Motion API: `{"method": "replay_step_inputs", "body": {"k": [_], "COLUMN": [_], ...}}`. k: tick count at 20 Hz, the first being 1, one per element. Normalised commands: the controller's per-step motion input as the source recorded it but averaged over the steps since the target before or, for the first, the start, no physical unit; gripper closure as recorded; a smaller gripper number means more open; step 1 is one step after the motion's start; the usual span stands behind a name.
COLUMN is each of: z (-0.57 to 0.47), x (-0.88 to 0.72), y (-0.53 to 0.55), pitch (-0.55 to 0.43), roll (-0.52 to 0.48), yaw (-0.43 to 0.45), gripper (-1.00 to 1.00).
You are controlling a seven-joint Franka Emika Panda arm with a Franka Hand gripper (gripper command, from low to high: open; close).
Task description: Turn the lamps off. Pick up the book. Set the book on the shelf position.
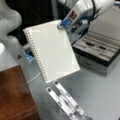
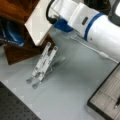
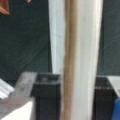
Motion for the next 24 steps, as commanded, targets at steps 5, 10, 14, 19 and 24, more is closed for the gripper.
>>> {"method": "replay_step_inputs", "body": {"k": [5,10,14,19,24], "z": [0.2,0.17,0.08,0.01,0.01], "x": [-0.3,-0.42,-0.46,-0.46,-0.45], "y": [-0.26,-0.3,-0.33,-0.36,-0.33], "pitch": [0.103,0.084,0.045,0.014,-0.001], "roll": [0.124,0.151,0.156,0.159,0.137], "yaw": [-0.135,-0.012,0.097,0.199,0.255], "gripper": [1.0,1.0,1.0,1.0,1.0]}}
